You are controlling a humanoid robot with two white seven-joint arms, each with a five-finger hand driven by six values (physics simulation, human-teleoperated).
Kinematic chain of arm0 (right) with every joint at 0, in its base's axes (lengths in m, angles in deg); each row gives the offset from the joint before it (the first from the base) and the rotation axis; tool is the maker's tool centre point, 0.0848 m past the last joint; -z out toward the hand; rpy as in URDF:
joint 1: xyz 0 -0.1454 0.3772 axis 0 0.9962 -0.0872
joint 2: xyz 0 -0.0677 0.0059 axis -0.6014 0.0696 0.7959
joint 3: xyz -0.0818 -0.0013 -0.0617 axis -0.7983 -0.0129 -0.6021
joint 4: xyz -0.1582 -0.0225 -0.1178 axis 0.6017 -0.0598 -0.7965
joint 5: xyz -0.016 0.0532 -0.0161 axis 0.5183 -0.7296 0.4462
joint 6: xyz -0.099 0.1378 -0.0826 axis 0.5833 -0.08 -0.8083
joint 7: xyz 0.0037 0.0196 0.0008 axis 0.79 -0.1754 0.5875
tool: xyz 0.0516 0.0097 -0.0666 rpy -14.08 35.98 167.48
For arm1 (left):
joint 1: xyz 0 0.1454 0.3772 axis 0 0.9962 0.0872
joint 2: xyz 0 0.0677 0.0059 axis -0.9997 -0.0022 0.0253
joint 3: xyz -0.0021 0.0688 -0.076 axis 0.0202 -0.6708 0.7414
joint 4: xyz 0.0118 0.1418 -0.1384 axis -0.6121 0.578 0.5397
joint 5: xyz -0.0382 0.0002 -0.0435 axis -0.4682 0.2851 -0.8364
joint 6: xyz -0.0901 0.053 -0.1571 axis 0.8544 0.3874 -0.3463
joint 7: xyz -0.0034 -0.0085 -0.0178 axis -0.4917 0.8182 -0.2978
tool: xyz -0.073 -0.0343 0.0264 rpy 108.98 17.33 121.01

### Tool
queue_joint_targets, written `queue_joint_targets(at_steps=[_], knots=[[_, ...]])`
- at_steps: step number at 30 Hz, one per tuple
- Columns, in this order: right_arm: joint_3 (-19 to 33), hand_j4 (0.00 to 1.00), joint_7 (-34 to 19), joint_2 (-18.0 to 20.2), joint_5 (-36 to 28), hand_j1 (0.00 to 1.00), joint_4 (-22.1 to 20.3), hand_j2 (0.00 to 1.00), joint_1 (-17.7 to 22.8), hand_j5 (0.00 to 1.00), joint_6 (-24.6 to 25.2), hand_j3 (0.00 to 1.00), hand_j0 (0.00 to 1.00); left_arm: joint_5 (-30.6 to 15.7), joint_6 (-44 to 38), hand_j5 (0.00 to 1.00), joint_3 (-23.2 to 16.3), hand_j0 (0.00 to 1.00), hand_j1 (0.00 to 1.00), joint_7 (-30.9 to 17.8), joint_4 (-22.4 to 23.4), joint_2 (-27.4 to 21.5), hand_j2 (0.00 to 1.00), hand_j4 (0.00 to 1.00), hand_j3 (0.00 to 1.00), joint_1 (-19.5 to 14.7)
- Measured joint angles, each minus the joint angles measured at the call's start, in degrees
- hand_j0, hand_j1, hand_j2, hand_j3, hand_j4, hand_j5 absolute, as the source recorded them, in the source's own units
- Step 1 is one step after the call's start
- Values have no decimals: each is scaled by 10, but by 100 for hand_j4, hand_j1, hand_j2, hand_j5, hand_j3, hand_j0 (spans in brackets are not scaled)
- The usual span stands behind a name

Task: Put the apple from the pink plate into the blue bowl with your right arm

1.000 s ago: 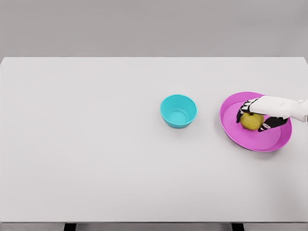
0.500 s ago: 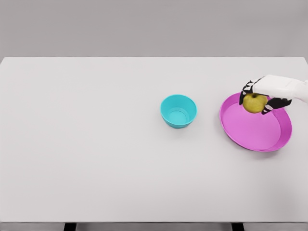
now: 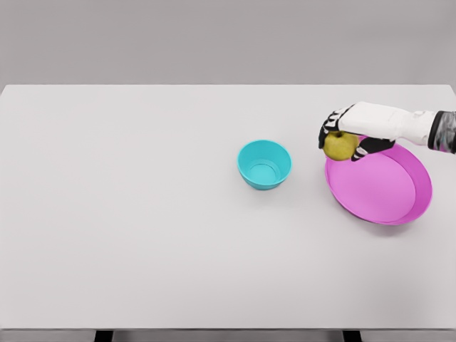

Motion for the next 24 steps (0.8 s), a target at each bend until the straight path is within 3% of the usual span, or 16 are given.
queue_joint_targets(at_steps=[24], knots=[[-18,53,0,-113,14,53,-14,53,-15,53,0,53,53,0,0,100,0,100,100,0,0,0,100,100,100,0]])
